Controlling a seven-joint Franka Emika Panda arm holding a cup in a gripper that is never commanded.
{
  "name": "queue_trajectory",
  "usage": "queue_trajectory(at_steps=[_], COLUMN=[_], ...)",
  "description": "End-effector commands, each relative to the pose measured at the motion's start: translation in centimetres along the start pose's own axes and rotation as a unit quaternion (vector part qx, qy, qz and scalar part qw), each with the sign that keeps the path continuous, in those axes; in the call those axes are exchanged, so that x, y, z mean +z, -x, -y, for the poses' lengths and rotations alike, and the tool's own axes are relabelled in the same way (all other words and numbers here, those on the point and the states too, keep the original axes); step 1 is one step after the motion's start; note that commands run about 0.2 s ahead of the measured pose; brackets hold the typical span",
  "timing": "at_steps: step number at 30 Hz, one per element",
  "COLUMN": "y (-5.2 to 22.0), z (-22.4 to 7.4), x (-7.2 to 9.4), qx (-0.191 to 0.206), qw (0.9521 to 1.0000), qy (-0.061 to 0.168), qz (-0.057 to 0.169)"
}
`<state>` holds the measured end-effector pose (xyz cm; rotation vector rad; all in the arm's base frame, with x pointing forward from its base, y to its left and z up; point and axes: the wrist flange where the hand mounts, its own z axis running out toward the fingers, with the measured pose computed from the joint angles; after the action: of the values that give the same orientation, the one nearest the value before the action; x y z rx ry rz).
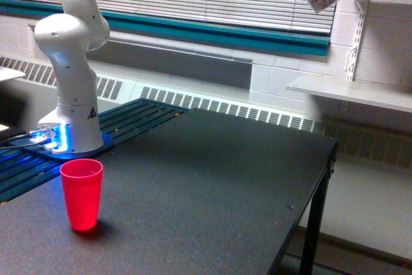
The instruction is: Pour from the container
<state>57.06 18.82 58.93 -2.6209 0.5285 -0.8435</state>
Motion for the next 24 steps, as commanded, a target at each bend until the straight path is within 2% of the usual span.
queue_trajectory(at_steps=[1,8,13,19,24], y=[0.8,0.6,-0.5,-2.2,-3.3], z=[0.8,-0.1,-2.5,-7.6,-13.1], x=[0.2,0.4,0.8,1.3,2.0], qx=[-0.013,-0.013,-0.007,0.008,0.020], qw=[0.9999,0.9999,0.9999,0.9992,0.9978], qy=[0.000,0.001,0.012,0.034,0.059], qz=[0.002,-0.002,-0.010,-0.019,-0.025])
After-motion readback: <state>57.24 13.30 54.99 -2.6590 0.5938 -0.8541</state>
